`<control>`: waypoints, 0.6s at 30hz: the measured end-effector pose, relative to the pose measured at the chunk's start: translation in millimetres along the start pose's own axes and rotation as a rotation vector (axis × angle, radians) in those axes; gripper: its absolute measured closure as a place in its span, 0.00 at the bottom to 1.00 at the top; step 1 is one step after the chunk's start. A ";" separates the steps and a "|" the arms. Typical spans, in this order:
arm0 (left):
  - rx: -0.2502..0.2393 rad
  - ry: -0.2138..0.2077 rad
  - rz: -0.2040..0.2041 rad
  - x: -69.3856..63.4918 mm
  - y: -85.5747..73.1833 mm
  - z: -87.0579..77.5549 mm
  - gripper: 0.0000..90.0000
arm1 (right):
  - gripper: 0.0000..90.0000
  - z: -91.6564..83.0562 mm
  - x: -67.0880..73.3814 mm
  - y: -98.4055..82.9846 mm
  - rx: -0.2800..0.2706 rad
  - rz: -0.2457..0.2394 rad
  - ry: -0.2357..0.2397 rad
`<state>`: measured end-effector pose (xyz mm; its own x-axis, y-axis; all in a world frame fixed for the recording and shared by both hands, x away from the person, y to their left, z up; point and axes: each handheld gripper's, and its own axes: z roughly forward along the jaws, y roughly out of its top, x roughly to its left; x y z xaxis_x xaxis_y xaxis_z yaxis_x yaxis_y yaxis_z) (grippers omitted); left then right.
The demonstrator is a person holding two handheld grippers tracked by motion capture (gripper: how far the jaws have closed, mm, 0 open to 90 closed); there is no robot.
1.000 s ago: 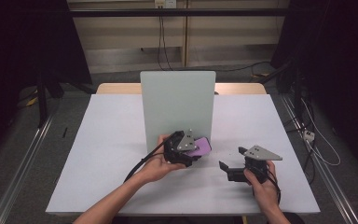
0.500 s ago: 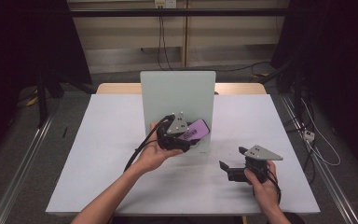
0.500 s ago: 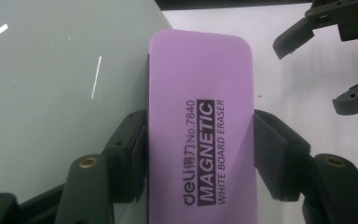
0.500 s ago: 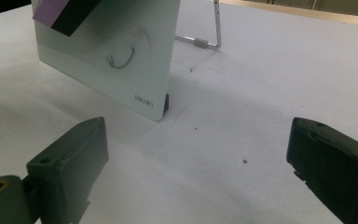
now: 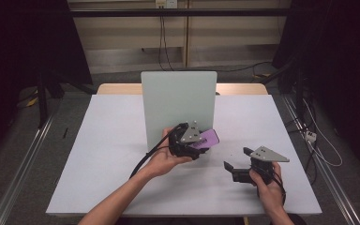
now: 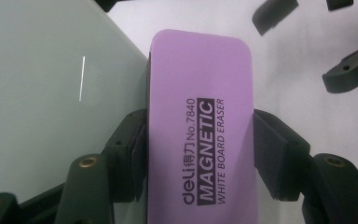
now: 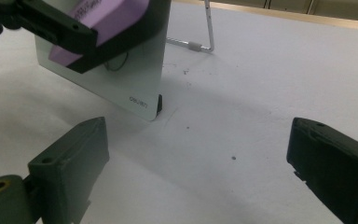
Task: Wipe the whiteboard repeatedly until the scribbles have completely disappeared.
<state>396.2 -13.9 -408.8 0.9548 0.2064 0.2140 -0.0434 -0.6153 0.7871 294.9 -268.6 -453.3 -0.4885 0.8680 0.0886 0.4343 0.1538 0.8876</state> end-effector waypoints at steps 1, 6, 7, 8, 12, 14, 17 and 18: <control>0.004 -0.006 0.003 -1.0 -1.0 1.5 0.45 | 0.06 -0.4 -0.2 -0.2 -0.003 0.001 0.001; 0.021 -0.033 0.011 -8.1 -8.3 9.9 0.45 | 0.06 -1.1 -1.0 -0.4 -0.005 0.004 0.000; 0.027 -0.041 0.008 -9.5 -9.4 11.6 0.45 | 0.06 -1.0 -0.8 -0.4 -0.005 0.003 0.001; 0.035 -0.044 0.010 -11.2 -10.3 13.6 0.45 | 0.06 -0.9 -0.6 -0.3 -0.004 0.002 0.001; 0.050 -0.064 0.025 -14.4 -11.5 18.9 0.45 | 0.06 -1.5 -1.0 -0.3 -0.005 0.004 -0.003; 0.053 -0.075 0.026 -15.6 -12.2 21.8 0.45 | 0.06 -1.6 -1.4 -0.4 -0.006 0.005 -0.003; 0.039 -0.082 0.014 -17.5 -11.4 26.5 0.45 | 0.06 -1.8 -1.2 -0.3 -0.005 0.005 -0.003; 0.042 -0.081 0.021 -17.0 -10.3 26.7 0.45 | 0.06 -1.7 -1.0 -0.2 -0.008 0.007 -0.002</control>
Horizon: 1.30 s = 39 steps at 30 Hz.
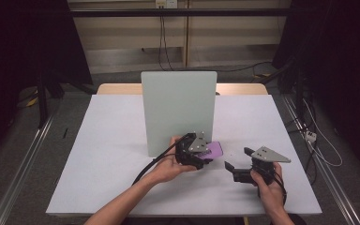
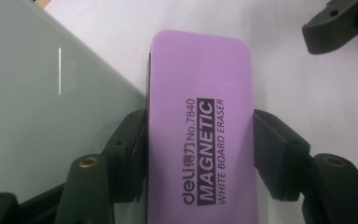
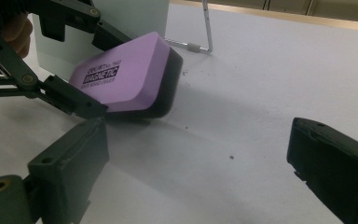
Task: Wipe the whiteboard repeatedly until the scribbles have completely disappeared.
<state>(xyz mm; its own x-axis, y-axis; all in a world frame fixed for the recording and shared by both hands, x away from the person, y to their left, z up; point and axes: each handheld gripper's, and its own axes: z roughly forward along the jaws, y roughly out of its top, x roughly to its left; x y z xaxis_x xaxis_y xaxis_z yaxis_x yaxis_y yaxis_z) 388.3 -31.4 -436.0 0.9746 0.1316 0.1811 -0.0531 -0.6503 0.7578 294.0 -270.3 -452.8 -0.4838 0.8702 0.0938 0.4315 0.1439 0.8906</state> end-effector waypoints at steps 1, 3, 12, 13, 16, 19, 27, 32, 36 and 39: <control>-0.007 0.002 -0.008 0.3 1.0 -0.1 0.45 | 0.06 -0.1 0.0 0.0 0.000 0.000 0.000; -0.017 0.005 -0.016 2.8 3.2 -2.3 0.45 | 0.06 -0.5 0.0 0.0 -0.003 -0.002 0.000; -0.096 0.083 -0.039 25.7 16.1 -39.2 0.45 | 0.06 0.0 0.2 -0.2 -0.005 -0.003 0.005; -0.102 0.091 -0.041 28.1 16.6 -43.8 0.45 | 0.06 0.1 0.3 -0.1 -0.005 -0.004 0.005; -0.111 0.103 -0.046 32.7 15.8 -51.8 0.45 | 0.06 0.2 0.3 -0.1 -0.004 -0.008 0.005; -0.100 0.111 -0.029 31.0 14.0 -51.4 0.45 | 0.06 0.4 0.4 -0.1 -0.002 -0.009 0.006; -0.085 0.092 -0.023 25.2 10.9 -41.5 0.45 | 0.06 0.4 0.4 -0.2 0.000 -0.006 0.005; -0.094 0.074 -0.019 22.7 18.4 -29.7 0.45 | 0.06 0.2 0.6 -0.4 0.003 -0.007 0.007; -0.095 0.062 -0.011 19.9 20.8 -21.6 0.45 | 0.07 -0.9 -0.1 -0.8 -0.004 -0.014 0.015; -0.084 0.044 -0.009 15.8 19.0 -14.2 0.45 | 0.07 -2.2 -0.1 -0.9 -0.008 -0.013 0.020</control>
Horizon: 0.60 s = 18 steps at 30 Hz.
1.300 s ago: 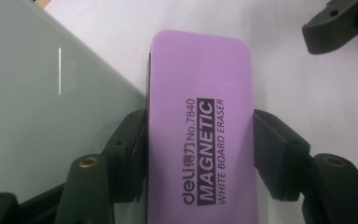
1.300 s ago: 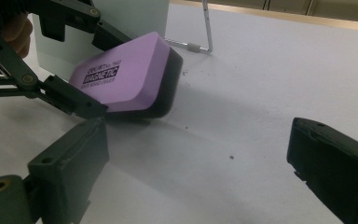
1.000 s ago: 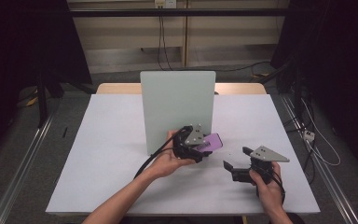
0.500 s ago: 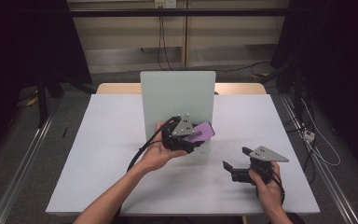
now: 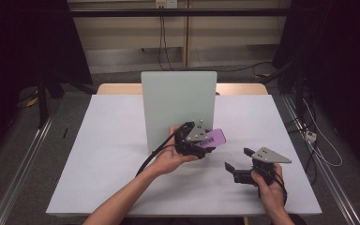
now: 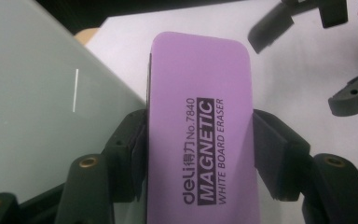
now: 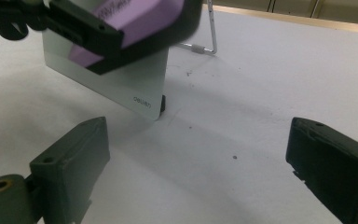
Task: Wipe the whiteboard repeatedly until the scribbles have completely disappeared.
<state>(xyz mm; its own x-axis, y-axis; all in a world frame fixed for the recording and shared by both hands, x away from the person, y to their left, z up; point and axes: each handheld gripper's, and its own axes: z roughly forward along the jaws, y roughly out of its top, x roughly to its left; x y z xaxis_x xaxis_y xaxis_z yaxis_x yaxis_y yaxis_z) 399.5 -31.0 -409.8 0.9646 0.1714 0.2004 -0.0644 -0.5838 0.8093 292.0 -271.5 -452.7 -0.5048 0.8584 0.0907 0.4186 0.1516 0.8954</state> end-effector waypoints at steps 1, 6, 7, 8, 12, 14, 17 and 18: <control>0.003 -0.008 0.001 -1.3 -1.1 2.3 0.45 | 0.07 -0.4 0.0 -0.1 0.000 0.000 0.003; 0.018 -0.038 -0.001 -8.1 -7.4 12.0 0.45 | 0.07 -1.8 -0.1 -0.1 -0.004 0.002 0.000; 0.025 -0.043 0.003 -8.8 -8.7 13.2 0.45 | 0.07 -1.8 -0.1 -0.2 -0.004 0.001 0.000; 0.030 -0.049 0.000 -10.8 -10.5 15.1 0.45 | 0.07 -1.8 -0.1 -0.2 -0.003 0.001 0.000; 0.062 -0.071 0.008 -16.2 -15.6 20.9 0.45 | 0.07 -1.7 -0.1 -0.2 -0.003 0.004 -0.001; 0.071 -0.084 0.009 -17.8 -17.3 23.7 0.45 | 0.07 -1.7 0.0 -0.1 -0.004 0.003 -0.002; 0.063 -0.093 -0.005 -14.9 -16.6 22.6 0.45 | 0.07 -1.7 -0.2 -0.1 -0.002 0.001 -0.002; 0.055 -0.092 -0.010 -13.4 -16.4 21.4 0.45 | 0.07 -1.7 -0.2 -0.1 -0.002 0.001 -0.003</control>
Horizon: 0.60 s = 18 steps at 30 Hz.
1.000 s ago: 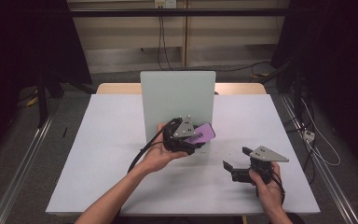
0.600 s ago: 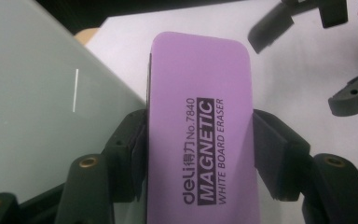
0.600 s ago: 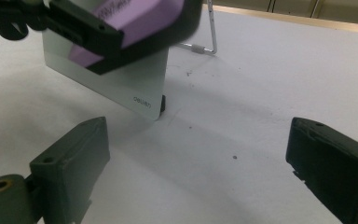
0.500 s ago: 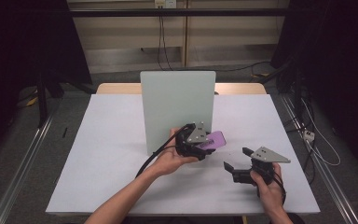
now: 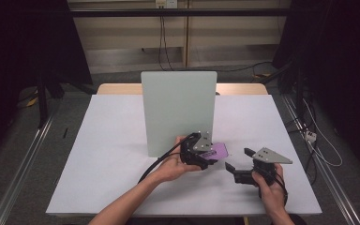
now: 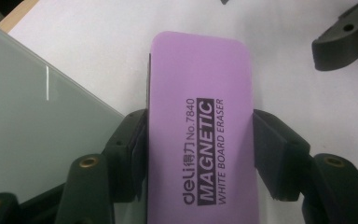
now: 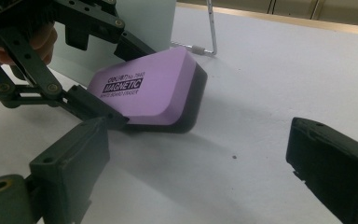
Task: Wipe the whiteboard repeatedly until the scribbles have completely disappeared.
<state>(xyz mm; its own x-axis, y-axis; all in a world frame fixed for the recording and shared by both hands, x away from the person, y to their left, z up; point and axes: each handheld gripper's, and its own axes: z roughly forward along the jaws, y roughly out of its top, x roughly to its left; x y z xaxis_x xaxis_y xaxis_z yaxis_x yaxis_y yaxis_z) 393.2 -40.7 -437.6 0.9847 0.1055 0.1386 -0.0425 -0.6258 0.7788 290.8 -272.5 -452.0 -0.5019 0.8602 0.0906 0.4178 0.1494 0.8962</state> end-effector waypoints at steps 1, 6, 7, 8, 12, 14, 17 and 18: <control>-0.004 0.002 -0.008 1.1 0.6 -2.1 0.45 | 0.07 0.1 0.0 0.0 -0.002 0.000 0.000; -0.044 0.036 -0.025 11.6 6.8 -19.8 0.45 | 0.07 1.8 0.4 0.6 0.000 0.005 0.005; -0.055 0.044 -0.029 14.0 8.1 -24.5 0.45 | 0.07 2.4 0.3 0.6 0.002 0.003 0.004; -0.058 0.054 -0.031 16.7 9.2 -29.6 0.45 | 0.07 3.0 0.4 0.8 0.001 0.005 0.002; -0.092 0.085 -0.055 24.2 9.6 -47.0 0.45 | 0.07 4.3 0.5 1.0 0.008 0.005 0.001; -0.093 0.095 -0.073 26.9 8.1 -56.2 0.45 | 0.07 5.5 0.9 1.1 0.007 0.006 0.004; -0.116 0.094 -0.104 31.4 6.5 -68.3 0.45 | 0.07 5.9 1.3 0.8 0.011 0.003 0.006; -0.127 0.094 -0.118 33.4 6.7 -75.0 0.45 | 0.07 5.6 1.4 0.8 0.010 0.001 0.006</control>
<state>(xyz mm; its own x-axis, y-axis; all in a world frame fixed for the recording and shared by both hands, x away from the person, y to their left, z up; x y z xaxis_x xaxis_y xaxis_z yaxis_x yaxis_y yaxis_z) 413.1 16.6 -381.9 0.9641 0.2483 0.0936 0.0458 -0.5031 0.8630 294.6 -268.4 -453.5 -0.5059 0.8575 0.0939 0.4259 0.1536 0.8916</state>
